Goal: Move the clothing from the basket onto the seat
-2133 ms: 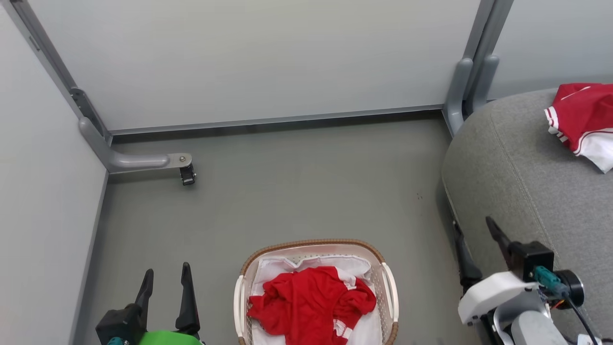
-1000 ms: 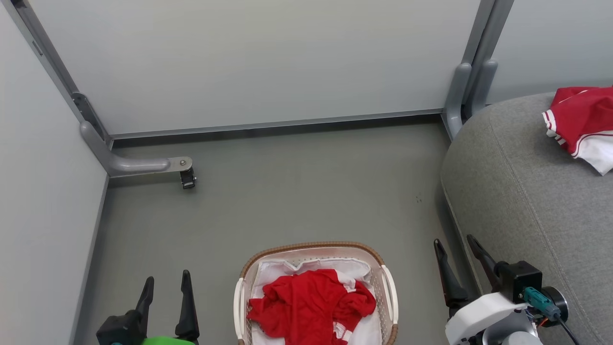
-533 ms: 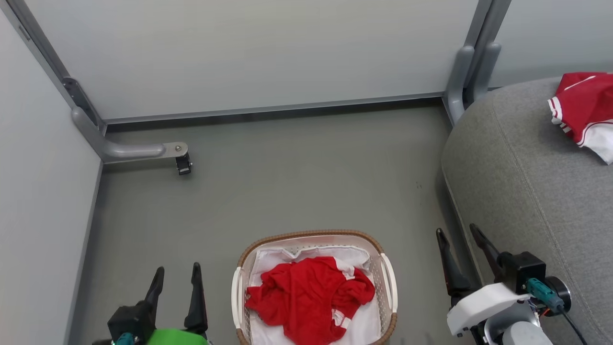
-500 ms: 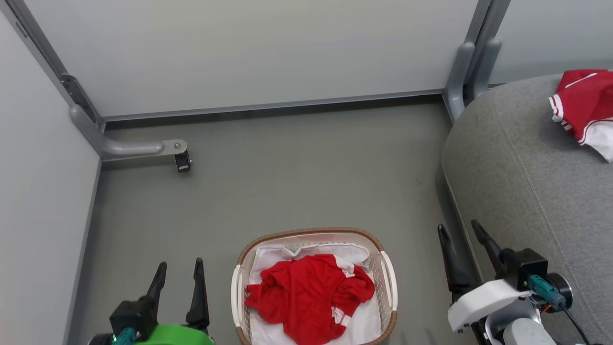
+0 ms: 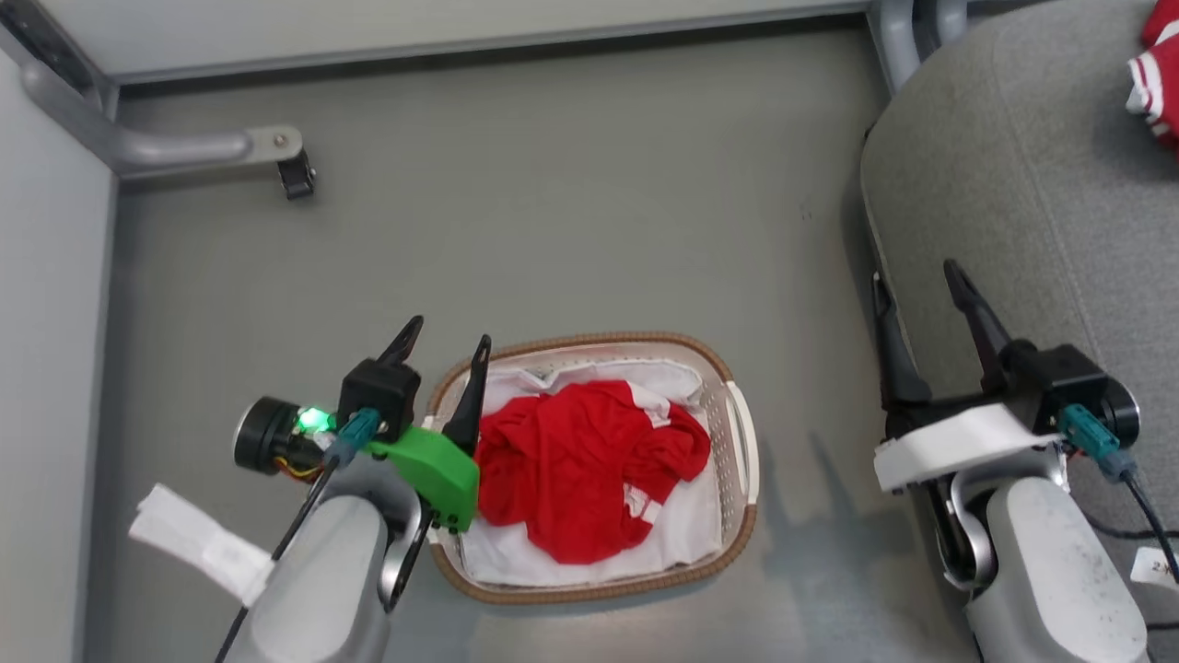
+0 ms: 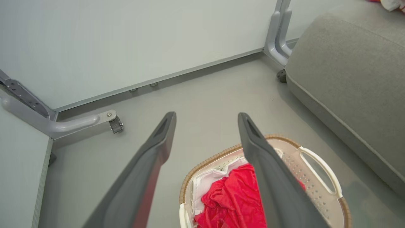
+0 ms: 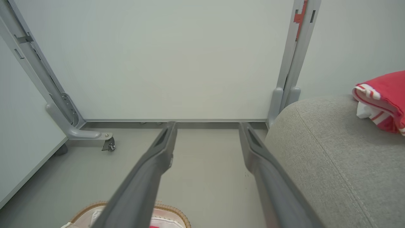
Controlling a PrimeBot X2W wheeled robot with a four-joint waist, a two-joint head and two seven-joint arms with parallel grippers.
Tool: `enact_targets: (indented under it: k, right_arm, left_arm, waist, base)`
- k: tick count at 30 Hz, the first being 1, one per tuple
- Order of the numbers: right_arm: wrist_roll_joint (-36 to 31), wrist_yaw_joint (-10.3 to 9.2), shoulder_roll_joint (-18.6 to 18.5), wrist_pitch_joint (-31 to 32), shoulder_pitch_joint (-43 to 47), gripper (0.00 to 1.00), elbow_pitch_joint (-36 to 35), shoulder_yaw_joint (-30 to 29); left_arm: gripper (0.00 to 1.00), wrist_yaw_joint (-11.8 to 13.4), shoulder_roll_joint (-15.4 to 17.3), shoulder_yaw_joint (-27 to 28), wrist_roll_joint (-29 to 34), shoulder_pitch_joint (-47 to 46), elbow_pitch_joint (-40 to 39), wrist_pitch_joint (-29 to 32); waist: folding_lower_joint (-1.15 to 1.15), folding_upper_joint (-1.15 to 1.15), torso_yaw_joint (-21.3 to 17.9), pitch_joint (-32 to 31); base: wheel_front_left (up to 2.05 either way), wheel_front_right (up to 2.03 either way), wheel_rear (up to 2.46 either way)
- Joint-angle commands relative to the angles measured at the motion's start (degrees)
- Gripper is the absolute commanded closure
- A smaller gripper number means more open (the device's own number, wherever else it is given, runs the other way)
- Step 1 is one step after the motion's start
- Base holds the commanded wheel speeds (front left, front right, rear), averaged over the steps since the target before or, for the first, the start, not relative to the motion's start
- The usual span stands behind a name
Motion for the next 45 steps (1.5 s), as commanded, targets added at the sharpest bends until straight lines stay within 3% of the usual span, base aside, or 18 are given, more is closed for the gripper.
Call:
enact_targets:
  k: [1, 8, 17, 28, 33, 38, 39, 43, 45]
  right_arm:
    - [-0.13, -0.06, -0.18, -0.28, -1.96, 0.0, -0.7, 0.37]
    - [2.83, -0.06, -0.14, -0.28, -7.28, 0.0, -3.58, 1.81]
    - [5.96, -0.06, -0.13, -0.28, -9.94, 0.0, -6.05, 3.51]
    - [7.39, -0.06, -0.14, -0.28, -12.83, 0.0, -10.56, 6.02]
    - [7.65, -0.06, -0.14, -0.28, -13.01, 0.0, -12.3, 6.21]
    - [8.13, -0.06, -0.15, -0.28, -12.67, 0.0, -12.97, 6.81]
    - [8.21, -0.06, -0.15, -0.28, -12.67, 0.0, -13.0, 6.9]
    - [8.41, -0.06, -0.16, -0.28, -12.85, 0.0, -13.03, 7.24]
    - [8.49, -0.06, -0.16, -0.28, -12.99, 0.0, -12.75, 7.16]
  left_arm:
    - [0.0, -0.25, 0.67, -0.99, 1.1, -2.69, 2.05, 0.59]
    - [0.0, -0.87, -0.24, -7.82, 2.44, -11.2, 14.49, 2.56]
    - [0.0, -0.94, 1.15, -14.56, 4.59, -19.59, 26.65, 3.92]
    - [0.0, 3.64, 3.64, -14.7, 5.85, -27.37, 35.83, 5.89]
    - [0.0, 6.96, 4.0, -14.76, 6.03, -29.18, 38.5, 6.89]
    - [0.0, 7.67, 3.46, -15.1, 5.5, -29.89, 40.59, 9.35]
    - [0.05, 7.69, 3.41, -15.14, 5.48, -30.04, 40.82, 9.65]
    - [1.0, 7.24, 3.36, -15.46, 5.04, -30.28, 41.4, 9.7]
    - [1.0, 6.73, 3.18, -15.56, 4.78, -30.28, 41.43, 8.82]
  waist:
    - [0.0, 0.0, -4.17, 10.87]
    - [0.0, 0.0, -8.74, 20.83]
    - [0.0, 0.0, -11.94, 27.87]
    - [0.0, 0.0, -15.38, 33.17]
    - [0.0, 0.0, -15.94, 34.17]
    - [0.0, 0.0, -16.21, 34.56]
    - [0.0, 0.0, -16.25, 34.6]
    - [0.0, 0.0, -16.41, 34.72]
    - [0.0, 0.0, -16.36, 34.61]
  base:
    - [0.0, 0.0, 0.0]
    - [0.0, 0.0, 0.0]
    - [0.0, 0.0, 0.0]
    - [0.0, 0.0, 0.0]
    - [0.0, 0.0, 0.0]
    - [0.0, 0.0, 0.0]
    - [0.0, 0.0, 0.0]
    - [0.0, 0.0, 0.0]
    - [0.0, 0.0, 0.0]
